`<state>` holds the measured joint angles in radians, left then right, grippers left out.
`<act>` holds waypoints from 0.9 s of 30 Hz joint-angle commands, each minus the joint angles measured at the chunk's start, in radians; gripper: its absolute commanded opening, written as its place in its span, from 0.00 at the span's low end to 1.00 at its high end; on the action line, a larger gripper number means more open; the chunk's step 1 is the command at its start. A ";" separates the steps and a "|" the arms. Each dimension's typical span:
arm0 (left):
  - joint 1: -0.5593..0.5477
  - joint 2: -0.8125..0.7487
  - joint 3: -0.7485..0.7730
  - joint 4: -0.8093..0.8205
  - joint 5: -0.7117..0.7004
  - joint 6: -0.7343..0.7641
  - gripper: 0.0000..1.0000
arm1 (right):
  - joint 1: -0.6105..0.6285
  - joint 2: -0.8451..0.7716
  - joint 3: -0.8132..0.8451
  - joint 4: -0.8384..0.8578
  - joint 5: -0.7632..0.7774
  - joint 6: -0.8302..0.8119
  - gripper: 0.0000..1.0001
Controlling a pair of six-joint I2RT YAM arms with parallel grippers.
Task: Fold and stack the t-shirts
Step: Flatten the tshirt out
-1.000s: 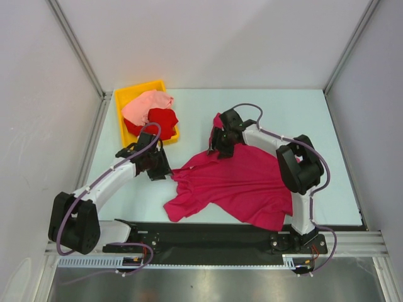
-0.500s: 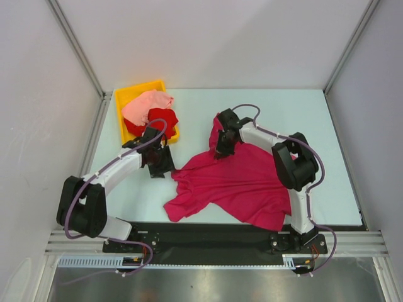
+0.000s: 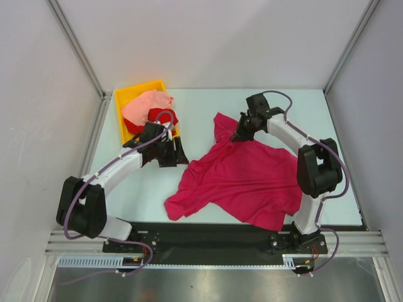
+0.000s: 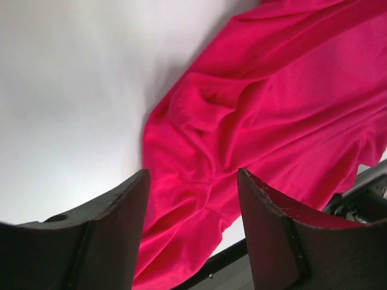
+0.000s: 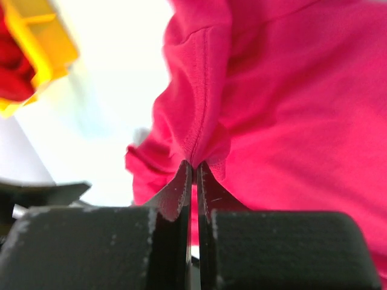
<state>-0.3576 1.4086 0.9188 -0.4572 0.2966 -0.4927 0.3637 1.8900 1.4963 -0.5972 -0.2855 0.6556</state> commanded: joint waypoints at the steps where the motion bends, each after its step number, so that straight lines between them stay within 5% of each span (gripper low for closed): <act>1: -0.024 0.070 0.103 0.086 0.067 0.121 0.66 | 0.000 -0.068 -0.022 0.033 -0.072 0.018 0.00; 6: -0.058 0.199 0.221 0.026 0.027 0.193 0.74 | -0.032 -0.066 0.001 0.030 -0.113 0.030 0.00; 12: -0.066 0.338 0.297 -0.046 -0.052 0.175 0.56 | -0.052 -0.065 0.004 0.040 -0.126 0.022 0.00; 22: -0.107 0.408 0.304 -0.029 -0.002 0.117 0.61 | -0.057 -0.057 -0.005 0.040 -0.139 0.021 0.00; 27: -0.110 0.458 0.316 -0.047 -0.024 0.101 0.54 | -0.060 -0.058 -0.002 0.040 -0.150 0.022 0.00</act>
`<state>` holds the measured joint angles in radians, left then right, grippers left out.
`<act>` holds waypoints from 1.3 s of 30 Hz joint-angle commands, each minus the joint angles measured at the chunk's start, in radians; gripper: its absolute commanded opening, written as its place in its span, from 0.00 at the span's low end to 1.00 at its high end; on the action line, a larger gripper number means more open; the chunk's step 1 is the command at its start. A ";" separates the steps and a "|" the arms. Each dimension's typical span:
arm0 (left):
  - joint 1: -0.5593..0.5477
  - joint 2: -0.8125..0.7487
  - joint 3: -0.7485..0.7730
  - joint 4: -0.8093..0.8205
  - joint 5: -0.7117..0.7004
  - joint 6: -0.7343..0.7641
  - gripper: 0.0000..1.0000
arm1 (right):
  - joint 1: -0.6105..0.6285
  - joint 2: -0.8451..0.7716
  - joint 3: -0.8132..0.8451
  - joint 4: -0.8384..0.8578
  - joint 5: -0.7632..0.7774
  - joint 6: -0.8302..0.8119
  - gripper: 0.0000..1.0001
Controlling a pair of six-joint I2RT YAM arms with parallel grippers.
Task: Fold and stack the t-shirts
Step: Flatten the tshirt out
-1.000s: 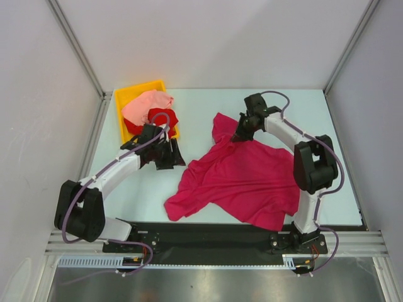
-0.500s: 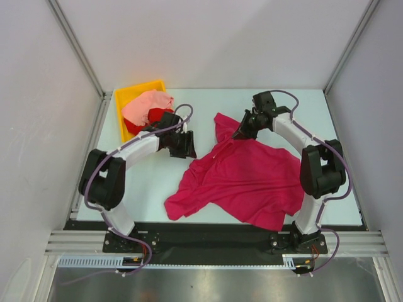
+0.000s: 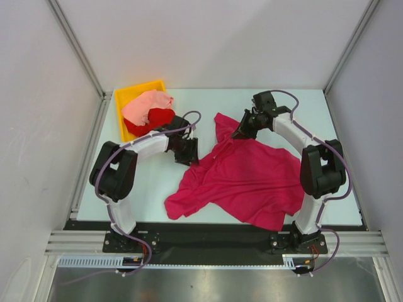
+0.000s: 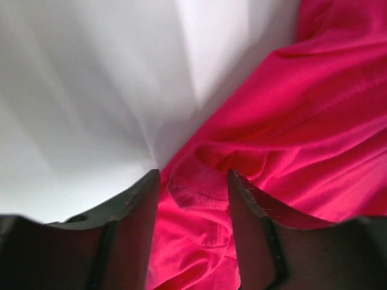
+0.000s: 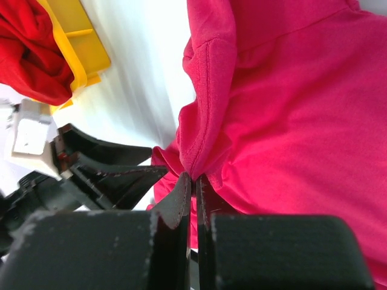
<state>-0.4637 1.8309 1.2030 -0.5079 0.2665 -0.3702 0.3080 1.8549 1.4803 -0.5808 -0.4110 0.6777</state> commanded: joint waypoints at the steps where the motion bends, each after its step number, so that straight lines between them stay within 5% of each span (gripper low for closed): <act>1: -0.004 0.047 0.032 0.018 0.008 -0.021 0.51 | -0.003 -0.025 0.018 0.025 -0.025 0.000 0.00; 4: -0.004 0.071 0.055 0.016 0.017 -0.021 0.33 | -0.006 -0.028 0.028 0.016 -0.032 0.006 0.00; 7: -0.004 0.035 0.102 -0.036 -0.036 -0.025 0.00 | -0.018 -0.046 0.054 0.001 -0.032 0.010 0.00; 11: -0.004 -0.152 0.263 -0.188 -0.310 -0.027 0.00 | -0.052 -0.085 0.124 0.004 -0.026 0.011 0.00; 17: -0.004 -0.343 0.711 -0.317 -0.492 -0.018 0.00 | -0.073 -0.175 0.385 0.079 0.018 -0.007 0.00; 29: -0.007 -0.524 1.159 -0.032 -0.291 0.174 0.00 | -0.034 -0.451 0.732 0.260 0.270 -0.130 0.00; 34: -0.006 -0.528 1.205 -0.037 -0.293 0.172 0.00 | -0.006 -0.431 0.834 0.190 0.228 -0.147 0.00; 37: -0.006 -0.578 1.150 0.017 -0.315 0.162 0.00 | 0.092 -0.473 0.758 0.246 0.293 -0.178 0.00; 39: -0.006 -0.578 1.158 0.017 -0.351 0.156 0.00 | 0.085 -0.406 0.875 0.130 0.270 -0.181 0.00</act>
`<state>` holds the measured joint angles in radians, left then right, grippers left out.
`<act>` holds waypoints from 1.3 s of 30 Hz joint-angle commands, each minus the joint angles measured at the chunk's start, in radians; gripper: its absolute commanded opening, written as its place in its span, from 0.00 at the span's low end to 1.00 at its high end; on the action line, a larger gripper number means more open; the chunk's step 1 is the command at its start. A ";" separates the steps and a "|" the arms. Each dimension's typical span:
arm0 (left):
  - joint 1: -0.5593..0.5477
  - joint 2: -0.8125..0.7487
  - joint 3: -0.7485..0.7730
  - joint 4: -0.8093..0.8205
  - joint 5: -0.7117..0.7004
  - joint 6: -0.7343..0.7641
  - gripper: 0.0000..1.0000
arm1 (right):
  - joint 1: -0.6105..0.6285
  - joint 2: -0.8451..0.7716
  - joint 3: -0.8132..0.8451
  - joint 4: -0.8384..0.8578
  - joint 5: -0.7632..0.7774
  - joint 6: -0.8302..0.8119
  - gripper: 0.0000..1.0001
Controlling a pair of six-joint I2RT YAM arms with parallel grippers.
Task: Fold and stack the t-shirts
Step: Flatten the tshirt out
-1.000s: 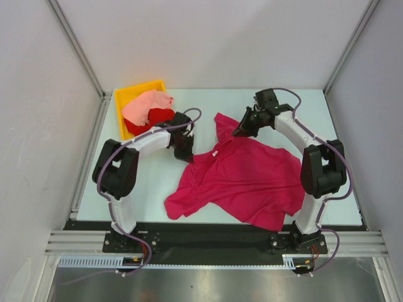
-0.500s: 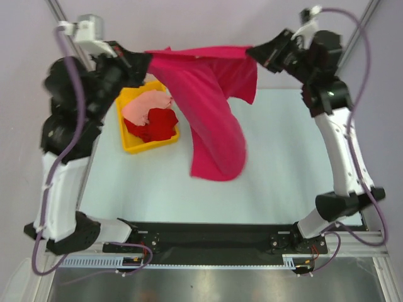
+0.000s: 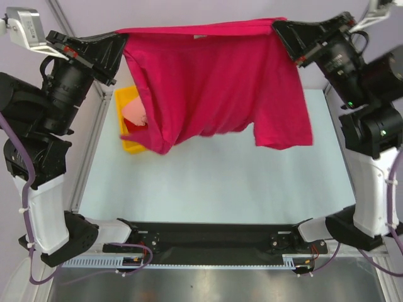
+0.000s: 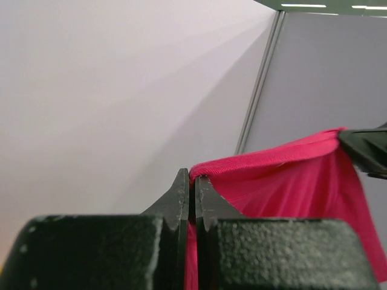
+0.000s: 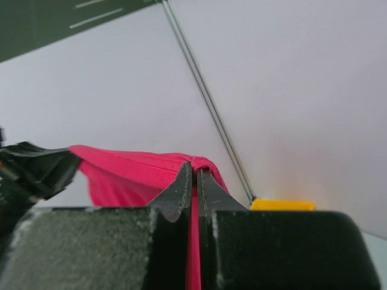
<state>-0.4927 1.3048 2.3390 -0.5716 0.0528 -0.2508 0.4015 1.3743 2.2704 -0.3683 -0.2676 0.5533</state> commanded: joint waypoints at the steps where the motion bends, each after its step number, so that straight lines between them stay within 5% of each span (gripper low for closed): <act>1: 0.022 -0.052 0.046 0.082 -0.130 0.035 0.00 | -0.001 0.074 0.098 -0.110 0.116 -0.061 0.00; 4: 0.022 -0.071 0.053 0.154 -0.119 0.033 0.00 | 0.046 -0.009 -0.067 0.036 0.174 -0.095 0.00; 8: 0.023 -0.006 0.162 0.121 -0.140 0.067 0.00 | 0.043 0.054 0.063 -0.095 0.163 -0.141 0.00; 18: 0.023 -0.058 0.083 0.132 -0.206 0.117 0.00 | 0.036 0.014 0.006 -0.121 0.197 -0.174 0.00; 26: 0.023 -0.231 -0.036 0.174 -0.271 0.143 0.00 | 0.091 -0.121 -0.129 -0.138 0.024 -0.092 0.00; 32: 0.022 -0.243 -0.020 0.185 -0.257 0.133 0.00 | 0.141 -0.218 -0.366 0.044 -0.238 0.204 0.00; 39: 0.022 -0.177 -0.055 0.214 -0.243 0.117 0.00 | 0.269 -0.230 -0.410 -0.034 -0.159 0.168 0.00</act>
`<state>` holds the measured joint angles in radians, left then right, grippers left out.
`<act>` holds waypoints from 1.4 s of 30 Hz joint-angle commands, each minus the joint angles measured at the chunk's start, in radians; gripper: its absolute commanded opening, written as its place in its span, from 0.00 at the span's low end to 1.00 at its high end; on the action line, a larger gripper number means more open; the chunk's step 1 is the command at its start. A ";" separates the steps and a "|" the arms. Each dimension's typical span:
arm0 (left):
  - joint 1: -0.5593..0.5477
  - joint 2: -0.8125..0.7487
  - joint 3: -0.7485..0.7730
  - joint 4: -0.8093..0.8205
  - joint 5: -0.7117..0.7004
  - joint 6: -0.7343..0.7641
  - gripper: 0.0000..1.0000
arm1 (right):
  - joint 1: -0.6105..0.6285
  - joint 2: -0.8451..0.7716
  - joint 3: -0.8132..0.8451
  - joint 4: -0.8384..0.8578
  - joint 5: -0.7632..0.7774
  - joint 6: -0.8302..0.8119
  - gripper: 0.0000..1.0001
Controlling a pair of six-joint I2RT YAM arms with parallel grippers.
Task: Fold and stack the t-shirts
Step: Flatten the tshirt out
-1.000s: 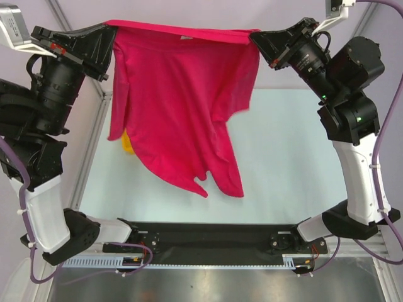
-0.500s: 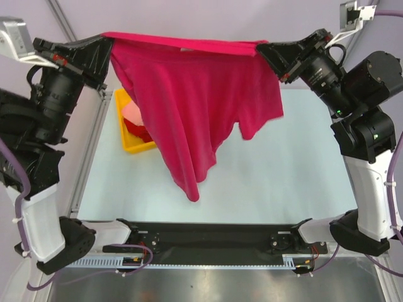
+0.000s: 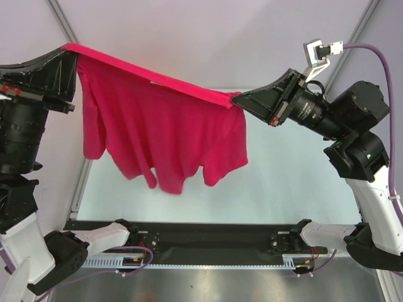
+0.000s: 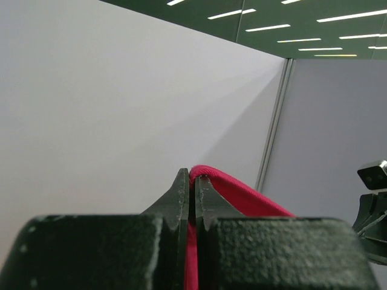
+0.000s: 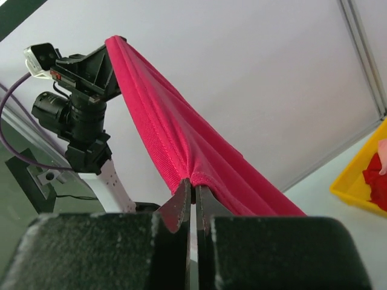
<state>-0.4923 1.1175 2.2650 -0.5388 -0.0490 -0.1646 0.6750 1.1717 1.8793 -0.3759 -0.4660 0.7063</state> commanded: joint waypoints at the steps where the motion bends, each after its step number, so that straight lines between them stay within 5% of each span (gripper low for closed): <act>1: 0.023 0.019 0.011 0.183 -0.128 0.033 0.00 | -0.005 -0.021 -0.028 -0.031 0.030 0.025 0.00; 7: 0.021 0.096 -0.241 0.253 -0.114 0.080 0.00 | -0.052 -0.021 -0.160 -0.301 0.214 0.044 0.00; 10: 0.021 0.229 -0.407 0.260 -0.031 0.051 0.00 | -0.217 -0.056 -0.362 -0.427 0.279 0.033 0.00; 14: -0.051 0.422 -0.530 0.351 0.018 0.054 0.00 | -0.524 -0.136 -0.662 -0.428 0.164 0.021 0.00; 15: -0.092 0.482 -0.522 0.352 0.040 0.062 0.00 | -0.625 -0.145 -0.713 -0.435 0.155 -0.007 0.00; 23: -0.187 1.114 -0.031 0.255 0.055 0.076 0.00 | -0.719 -0.075 -0.919 -0.446 0.312 -0.059 0.00; 38: -0.040 1.348 0.284 0.516 0.017 -0.099 0.02 | -0.782 0.406 -0.550 -0.310 0.303 -0.025 0.02; 39: -0.029 1.346 0.283 0.516 0.012 -0.108 0.12 | -0.787 0.460 -0.530 -0.295 0.290 -0.022 0.05; 40: -0.019 1.338 0.281 0.492 0.003 -0.110 0.51 | -0.789 0.494 -0.473 -0.299 0.282 -0.024 0.11; 42: 0.004 1.326 0.272 0.458 0.014 -0.093 0.70 | -0.790 0.576 -0.412 -0.342 0.274 -0.043 0.32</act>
<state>-0.5625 2.4592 2.4893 -0.1337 0.0372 -0.2501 -0.0971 1.6558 1.3972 -0.6369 -0.2008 0.6876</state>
